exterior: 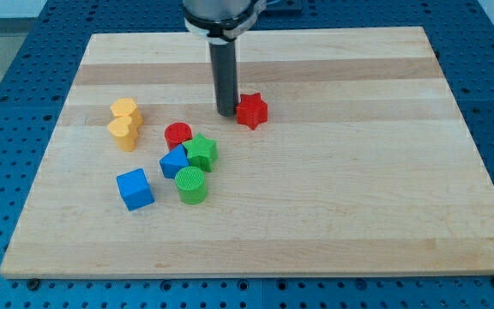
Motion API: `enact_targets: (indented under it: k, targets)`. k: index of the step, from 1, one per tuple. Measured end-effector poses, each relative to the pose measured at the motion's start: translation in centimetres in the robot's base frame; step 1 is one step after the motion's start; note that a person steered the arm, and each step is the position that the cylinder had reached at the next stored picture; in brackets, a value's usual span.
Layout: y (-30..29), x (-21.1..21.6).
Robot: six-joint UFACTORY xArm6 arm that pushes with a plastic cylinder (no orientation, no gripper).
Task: Push the red star towards the center
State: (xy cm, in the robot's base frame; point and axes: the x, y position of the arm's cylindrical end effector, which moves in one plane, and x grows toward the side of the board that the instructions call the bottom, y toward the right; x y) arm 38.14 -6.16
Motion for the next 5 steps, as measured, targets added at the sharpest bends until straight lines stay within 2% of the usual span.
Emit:
enact_targets:
  k: [1,3,4,5]
  targets:
    - [-5.5,0.0]
    - [-12.2,-5.5]
    - [-18.8,-4.3]
    - [-20.6,1.2]
